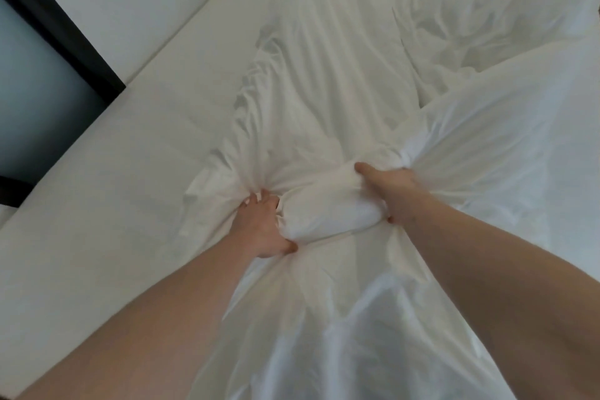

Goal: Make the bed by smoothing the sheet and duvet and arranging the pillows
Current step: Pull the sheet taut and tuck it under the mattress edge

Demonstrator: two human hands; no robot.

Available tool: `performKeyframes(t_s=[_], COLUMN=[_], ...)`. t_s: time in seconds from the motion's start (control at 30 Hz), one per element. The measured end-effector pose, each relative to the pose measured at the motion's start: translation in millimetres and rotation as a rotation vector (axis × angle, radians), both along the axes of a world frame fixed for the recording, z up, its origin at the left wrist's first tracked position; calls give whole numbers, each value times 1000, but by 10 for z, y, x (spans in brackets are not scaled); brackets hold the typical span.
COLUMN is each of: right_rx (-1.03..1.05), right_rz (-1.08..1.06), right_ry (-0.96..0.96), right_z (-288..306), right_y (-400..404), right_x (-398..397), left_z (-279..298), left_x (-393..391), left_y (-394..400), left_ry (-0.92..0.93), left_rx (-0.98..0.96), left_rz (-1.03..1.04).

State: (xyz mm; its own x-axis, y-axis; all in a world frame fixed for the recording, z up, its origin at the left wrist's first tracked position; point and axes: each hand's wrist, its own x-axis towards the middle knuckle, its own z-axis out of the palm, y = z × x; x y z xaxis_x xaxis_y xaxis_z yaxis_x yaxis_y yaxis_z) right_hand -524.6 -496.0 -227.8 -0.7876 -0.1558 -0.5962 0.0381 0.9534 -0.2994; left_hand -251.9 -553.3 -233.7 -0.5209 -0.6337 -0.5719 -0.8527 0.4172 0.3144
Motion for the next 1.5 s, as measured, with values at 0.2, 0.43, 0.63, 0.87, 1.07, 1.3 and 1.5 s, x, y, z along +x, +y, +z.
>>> performKeyframes(t_s=[0.2, 0.43, 0.63, 0.87, 1.07, 1.3, 1.5], right_rx=[-220, -411, -434, -783, -920, -287, 36], right_rz=[-156, -192, -143, 212, 556, 903, 1028], right_ry=[-21, 31, 73, 284, -17, -68, -45], right_z=[-55, 2, 520, 1770, 2372, 1665, 1007], right_y=[-24, 356, 496, -420, -1107, -793, 248], right_x=[-7, -16, 46, 604, 1864, 2370, 2496], left_z=[-46, -84, 363, 1525, 1802, 1215, 817], left_x=[-109, -283, -72, 673, 1421, 2310, 3371], left_y=[-120, -90, 26, 336, 342, 510, 1117], left_ry=[-38, -95, 266, 829, 716, 308, 129], left_rx=[76, 87, 213, -71, -42, 156, 273], left_rz=[37, 8, 211, 527, 852, 777, 844])
